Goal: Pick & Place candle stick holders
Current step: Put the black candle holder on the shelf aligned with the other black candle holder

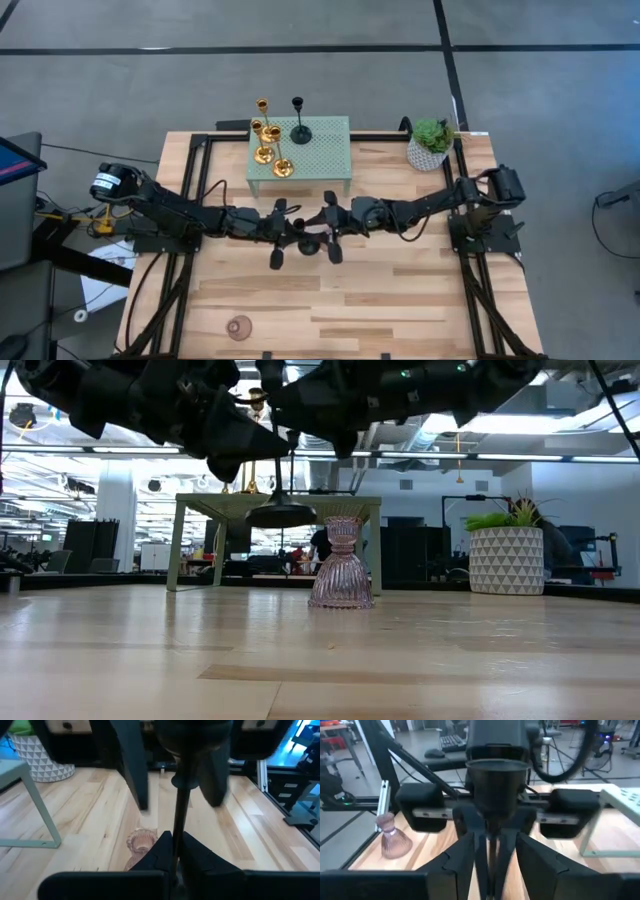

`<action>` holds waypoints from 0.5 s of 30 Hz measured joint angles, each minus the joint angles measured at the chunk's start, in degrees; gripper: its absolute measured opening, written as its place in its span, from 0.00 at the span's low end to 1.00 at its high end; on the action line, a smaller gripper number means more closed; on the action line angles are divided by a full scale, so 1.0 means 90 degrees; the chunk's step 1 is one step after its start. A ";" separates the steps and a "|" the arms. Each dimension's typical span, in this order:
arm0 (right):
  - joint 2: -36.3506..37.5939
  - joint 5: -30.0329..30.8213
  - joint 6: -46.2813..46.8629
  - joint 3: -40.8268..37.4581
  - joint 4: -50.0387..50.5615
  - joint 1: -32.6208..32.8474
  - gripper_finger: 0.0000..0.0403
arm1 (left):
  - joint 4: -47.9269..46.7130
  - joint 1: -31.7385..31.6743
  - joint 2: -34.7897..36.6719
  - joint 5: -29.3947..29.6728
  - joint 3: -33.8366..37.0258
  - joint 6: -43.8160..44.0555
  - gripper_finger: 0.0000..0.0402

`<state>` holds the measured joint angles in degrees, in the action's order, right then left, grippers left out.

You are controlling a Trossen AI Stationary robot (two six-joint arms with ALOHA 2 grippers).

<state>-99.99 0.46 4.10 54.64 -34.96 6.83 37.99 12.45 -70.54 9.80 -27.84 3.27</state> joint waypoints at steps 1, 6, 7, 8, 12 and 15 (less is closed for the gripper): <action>-0.0057 -0.0051 0.0000 0.0041 0.0004 0.0000 0.33 | 0.0020 0.0000 0.0000 0.0000 -0.0009 -0.0002 0.03; -0.0276 -0.0084 -0.0020 0.0248 0.0053 0.0007 0.27 | 0.0020 0.0000 0.0000 0.0039 -0.0012 -0.0002 0.03; -0.0276 -0.0084 -0.0045 0.0254 0.0053 0.0007 0.25 | 0.0020 0.0000 0.0000 0.0047 -0.0012 0.0000 0.03; -0.0276 -0.0079 -0.0120 0.0259 0.0051 0.0007 0.23 | 0.0016 0.0000 0.0000 0.0048 -0.0012 -0.0002 0.03; -0.0265 -0.0068 -0.0337 0.0257 0.0088 0.0007 0.11 | 0.0020 0.0001 0.0000 0.0024 -0.0012 -0.0009 0.03; -0.0244 -0.0060 -0.0539 0.0257 0.0097 0.0014 0.03 | 0.0021 0.0002 0.0000 0.0034 -0.0012 -0.0038 0.04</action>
<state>-102.19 -0.08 -0.75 56.96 -34.09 6.96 38.18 12.47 -70.54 10.11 -27.94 2.92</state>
